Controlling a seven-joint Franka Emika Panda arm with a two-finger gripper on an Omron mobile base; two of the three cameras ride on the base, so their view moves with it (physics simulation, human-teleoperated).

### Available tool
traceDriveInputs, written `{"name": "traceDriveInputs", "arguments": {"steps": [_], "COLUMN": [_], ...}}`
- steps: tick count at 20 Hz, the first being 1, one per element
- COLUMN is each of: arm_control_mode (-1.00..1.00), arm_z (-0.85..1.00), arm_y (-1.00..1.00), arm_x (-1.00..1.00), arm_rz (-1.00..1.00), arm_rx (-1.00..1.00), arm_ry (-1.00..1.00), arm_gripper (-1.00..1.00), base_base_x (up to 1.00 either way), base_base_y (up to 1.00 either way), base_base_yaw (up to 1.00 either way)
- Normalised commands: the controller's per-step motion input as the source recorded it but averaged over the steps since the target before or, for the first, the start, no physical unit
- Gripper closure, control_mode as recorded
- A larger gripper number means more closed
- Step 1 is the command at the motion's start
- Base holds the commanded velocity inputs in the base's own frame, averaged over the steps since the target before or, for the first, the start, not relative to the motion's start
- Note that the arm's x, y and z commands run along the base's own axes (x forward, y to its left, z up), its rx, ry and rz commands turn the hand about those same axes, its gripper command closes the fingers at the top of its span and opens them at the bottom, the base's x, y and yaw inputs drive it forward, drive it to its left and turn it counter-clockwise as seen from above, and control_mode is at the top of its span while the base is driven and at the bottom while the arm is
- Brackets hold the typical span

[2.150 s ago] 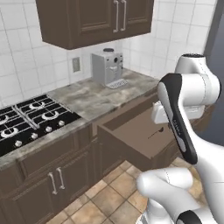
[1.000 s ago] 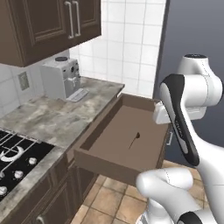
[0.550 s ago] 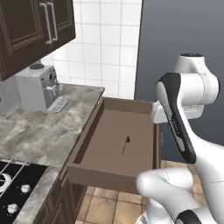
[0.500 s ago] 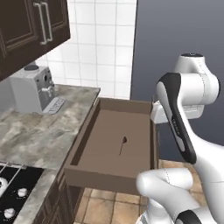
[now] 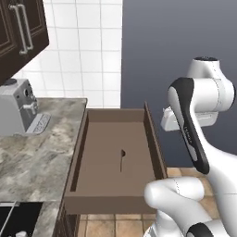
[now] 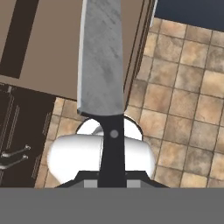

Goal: Pick up the metallic utensils from the counter and place them in the open drawer. Make sure not to pick up any wooden utensils.

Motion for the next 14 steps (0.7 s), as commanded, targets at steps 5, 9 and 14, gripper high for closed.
{"name": "traceDriveInputs", "arguments": {"steps": [5, 9, 14], "arm_control_mode": [1.0, 1.0, 1.0], "arm_z": [0.0, 0.0, 0.0], "arm_y": [0.0, 0.0, 0.0], "arm_x": [0.0, 0.0, 0.0], "arm_rz": [0.0, 0.0, 0.0], "arm_rx": [0.0, 0.0, 0.0], "arm_ry": [0.0, 0.0, 0.0], "arm_gripper": [1.0, 1.0, 1.0], "base_base_x": [0.01, 0.0, 0.0], "base_base_y": [0.62, 0.27, 0.0], "base_base_yaw": [-0.19, -0.14, 0.0]}}
